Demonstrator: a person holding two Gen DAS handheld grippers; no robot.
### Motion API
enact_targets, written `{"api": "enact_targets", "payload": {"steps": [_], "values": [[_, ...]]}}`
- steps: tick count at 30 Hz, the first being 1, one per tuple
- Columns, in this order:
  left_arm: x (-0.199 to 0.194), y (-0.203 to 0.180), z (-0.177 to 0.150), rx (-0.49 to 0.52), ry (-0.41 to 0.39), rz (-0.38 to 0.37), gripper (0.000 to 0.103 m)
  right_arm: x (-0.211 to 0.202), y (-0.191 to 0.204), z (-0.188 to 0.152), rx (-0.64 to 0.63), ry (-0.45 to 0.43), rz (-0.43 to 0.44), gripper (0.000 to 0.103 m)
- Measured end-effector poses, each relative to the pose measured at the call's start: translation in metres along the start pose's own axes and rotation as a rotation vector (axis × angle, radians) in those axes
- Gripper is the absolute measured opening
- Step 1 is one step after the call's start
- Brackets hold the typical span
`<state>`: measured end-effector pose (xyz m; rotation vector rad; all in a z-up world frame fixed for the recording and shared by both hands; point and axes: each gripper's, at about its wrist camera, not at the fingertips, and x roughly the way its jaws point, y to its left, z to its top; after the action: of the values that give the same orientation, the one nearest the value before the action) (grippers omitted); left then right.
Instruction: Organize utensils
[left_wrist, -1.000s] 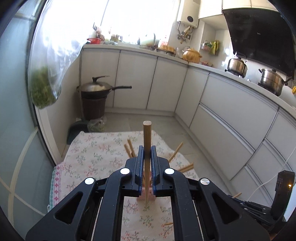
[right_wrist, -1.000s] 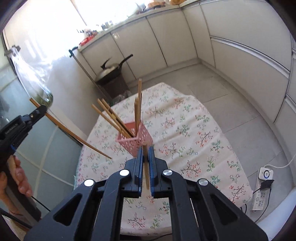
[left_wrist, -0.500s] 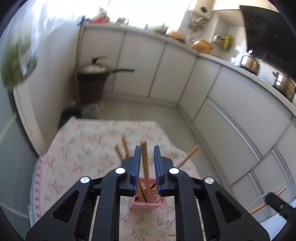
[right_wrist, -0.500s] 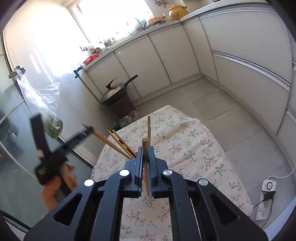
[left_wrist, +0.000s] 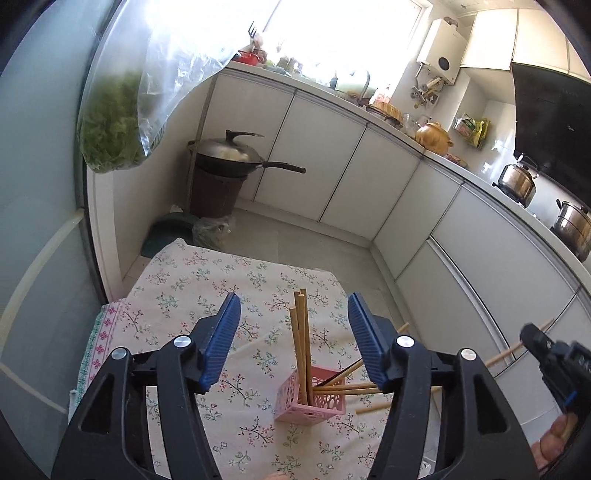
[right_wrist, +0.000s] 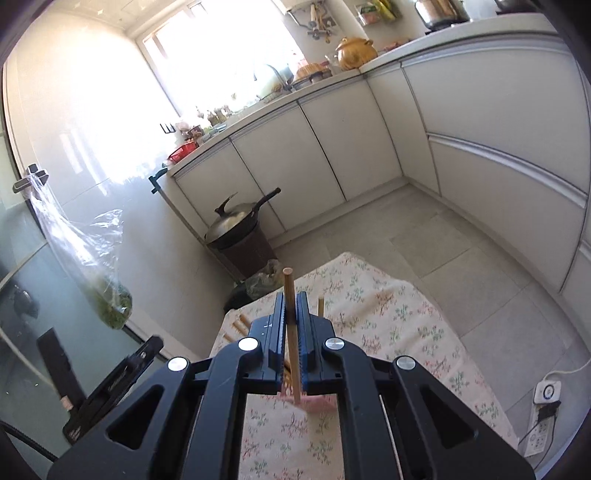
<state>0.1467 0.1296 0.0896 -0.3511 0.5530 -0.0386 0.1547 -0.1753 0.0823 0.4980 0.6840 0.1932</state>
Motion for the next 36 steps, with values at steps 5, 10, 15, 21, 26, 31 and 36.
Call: {"api": "enact_targets", "payload": {"steps": [5, 10, 15, 21, 26, 31, 36], "values": [[-0.003, 0.0, 0.003, 0.001, -0.015, -0.007, 0.068, 0.029, 0.005, 0.006, 0.001, -0.006, -0.034, 0.006], [-0.007, -0.003, 0.006, 0.019, -0.039, -0.005, 0.078, 0.058, 0.007, 0.008, 0.009, 0.01, -0.032, 0.009], [-0.029, -0.02, 0.005, 0.1, -0.175, 0.083, 0.096, 0.055, 0.004, 0.006, 0.017, -0.001, -0.018, 0.022], [-0.039, -0.05, -0.011, 0.22, -0.23, 0.138, 0.096, 0.03, -0.005, -0.012, -0.065, -0.002, -0.098, 0.05], [-0.043, -0.068, -0.03, 0.26, -0.222, 0.144, 0.096, 0.008, -0.022, -0.034, -0.098, 0.012, -0.162, 0.07], [-0.048, -0.079, -0.06, 0.303, -0.181, 0.167, 0.096, -0.029, -0.028, -0.058, -0.137, 0.008, -0.166, 0.086], [-0.05, -0.077, -0.088, 0.323, -0.142, 0.228, 0.096, -0.07, -0.026, -0.095, -0.249, -0.121, -0.279, 0.097]]}}
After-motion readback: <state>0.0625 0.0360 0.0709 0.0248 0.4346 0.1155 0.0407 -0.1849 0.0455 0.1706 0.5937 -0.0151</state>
